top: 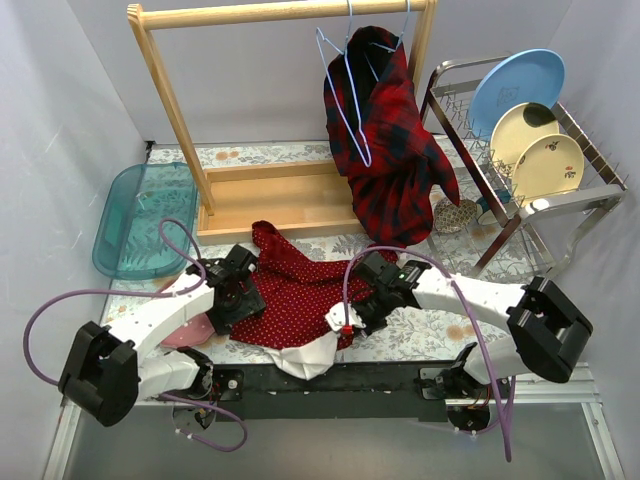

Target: Place the skirt on the hanger

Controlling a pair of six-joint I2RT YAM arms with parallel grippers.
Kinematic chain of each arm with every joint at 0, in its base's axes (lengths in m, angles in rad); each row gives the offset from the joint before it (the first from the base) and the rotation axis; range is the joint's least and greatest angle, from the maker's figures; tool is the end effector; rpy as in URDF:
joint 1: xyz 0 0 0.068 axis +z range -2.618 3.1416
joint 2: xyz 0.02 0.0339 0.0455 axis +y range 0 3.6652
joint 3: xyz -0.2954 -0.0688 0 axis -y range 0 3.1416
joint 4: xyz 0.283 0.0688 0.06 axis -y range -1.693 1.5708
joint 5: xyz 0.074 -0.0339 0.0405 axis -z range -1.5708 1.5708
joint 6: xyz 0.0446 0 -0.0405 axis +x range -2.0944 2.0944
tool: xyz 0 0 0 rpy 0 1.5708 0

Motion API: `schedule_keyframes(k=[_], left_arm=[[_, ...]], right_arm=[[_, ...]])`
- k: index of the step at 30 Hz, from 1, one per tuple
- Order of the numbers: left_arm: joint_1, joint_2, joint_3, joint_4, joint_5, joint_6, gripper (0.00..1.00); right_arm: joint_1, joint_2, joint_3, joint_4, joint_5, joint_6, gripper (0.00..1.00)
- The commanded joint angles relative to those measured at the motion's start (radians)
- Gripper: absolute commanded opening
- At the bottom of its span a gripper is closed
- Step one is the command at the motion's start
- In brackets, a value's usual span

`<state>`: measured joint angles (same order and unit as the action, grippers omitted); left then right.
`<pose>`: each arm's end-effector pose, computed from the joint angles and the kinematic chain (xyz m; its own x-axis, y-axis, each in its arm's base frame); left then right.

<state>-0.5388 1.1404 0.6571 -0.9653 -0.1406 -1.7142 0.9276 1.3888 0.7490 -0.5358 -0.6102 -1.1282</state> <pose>0.1660 -0.0919 0.1863 -0.3666 -0.9226 -0.1202 -0.9137 0.3813 -0.1405 0.1427 0.2329 0.1812 0.4751 -0.6009 -0.6428 -0.8377 -0.5324 -0.1214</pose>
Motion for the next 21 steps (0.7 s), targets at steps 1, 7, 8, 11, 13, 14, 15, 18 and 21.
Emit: schedule_keyframes(k=[1,7,8,11,13,14,15,18,21], left_arm=[[-0.007,0.028,-0.016,0.011,-0.037,-0.032,0.70],[-0.007,-0.024,-0.019,0.013,-0.002,-0.030,0.70],[-0.007,-0.033,-0.017,0.011,0.019,-0.027,0.75],[-0.007,-0.079,0.001,0.005,0.044,-0.021,0.83],[-0.007,-0.100,0.009,-0.009,0.056,-0.019,0.85],[-0.007,-0.123,0.006,-0.012,0.061,-0.021,0.86],[-0.007,-0.131,-0.002,-0.012,0.082,-0.025,0.86],[-0.007,-0.137,-0.054,-0.001,0.133,-0.035,0.85],[-0.013,-0.146,-0.103,0.029,0.193,-0.048,0.81]], right_arm=[[-0.051,-0.079,0.032,-0.041,-0.036,0.002,0.01],[-0.148,-0.192,0.049,-0.056,-0.043,0.005,0.01],[-0.154,-0.198,0.049,-0.055,-0.043,0.010,0.01],[-0.173,-0.202,0.050,-0.055,-0.039,0.016,0.01],[-0.190,-0.194,0.052,-0.047,-0.023,0.028,0.01],[-0.197,-0.192,0.059,-0.046,-0.020,0.034,0.01],[-0.205,-0.186,0.062,-0.033,-0.007,0.051,0.01],[-0.236,-0.178,0.076,-0.007,0.015,0.091,0.01],[-0.269,-0.159,0.085,0.008,0.023,0.116,0.01]])
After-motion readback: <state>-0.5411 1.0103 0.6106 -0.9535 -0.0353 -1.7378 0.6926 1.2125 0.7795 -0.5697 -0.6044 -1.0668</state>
